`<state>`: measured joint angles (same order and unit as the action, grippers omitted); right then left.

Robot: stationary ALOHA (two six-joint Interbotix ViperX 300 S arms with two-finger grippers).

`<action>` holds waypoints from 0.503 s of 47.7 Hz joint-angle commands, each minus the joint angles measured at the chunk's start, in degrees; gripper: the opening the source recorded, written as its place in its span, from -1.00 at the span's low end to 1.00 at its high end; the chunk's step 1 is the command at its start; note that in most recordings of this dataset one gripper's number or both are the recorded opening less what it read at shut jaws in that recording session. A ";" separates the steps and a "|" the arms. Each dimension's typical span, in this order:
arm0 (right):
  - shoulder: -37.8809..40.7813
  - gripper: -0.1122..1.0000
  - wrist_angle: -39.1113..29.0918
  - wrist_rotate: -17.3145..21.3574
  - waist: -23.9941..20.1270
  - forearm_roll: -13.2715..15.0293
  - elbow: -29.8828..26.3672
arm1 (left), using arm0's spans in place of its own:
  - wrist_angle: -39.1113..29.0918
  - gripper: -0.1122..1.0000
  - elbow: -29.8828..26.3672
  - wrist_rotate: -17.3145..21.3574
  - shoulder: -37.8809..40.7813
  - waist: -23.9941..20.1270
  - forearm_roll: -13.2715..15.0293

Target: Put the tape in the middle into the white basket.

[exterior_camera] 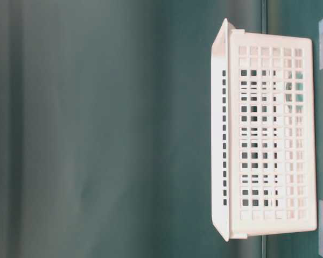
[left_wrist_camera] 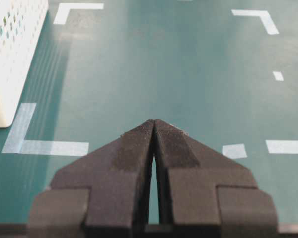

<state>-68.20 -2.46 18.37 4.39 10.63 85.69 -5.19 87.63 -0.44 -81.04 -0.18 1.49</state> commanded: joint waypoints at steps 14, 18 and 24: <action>0.44 0.88 -0.26 0.09 0.00 0.00 -0.88 | 0.53 -0.99 -0.70 0.09 0.44 -0.09 0.09; 0.09 0.88 -0.26 0.09 -0.09 0.09 -0.70 | 0.62 -0.99 -0.70 0.09 0.44 -0.18 0.09; 0.00 0.88 0.00 0.00 -0.09 0.09 -0.26 | 0.62 -0.99 -0.70 0.09 0.53 -0.09 0.09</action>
<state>-68.55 -2.99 18.37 4.39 10.63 85.78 -5.19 87.54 -0.44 -81.04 -0.18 1.58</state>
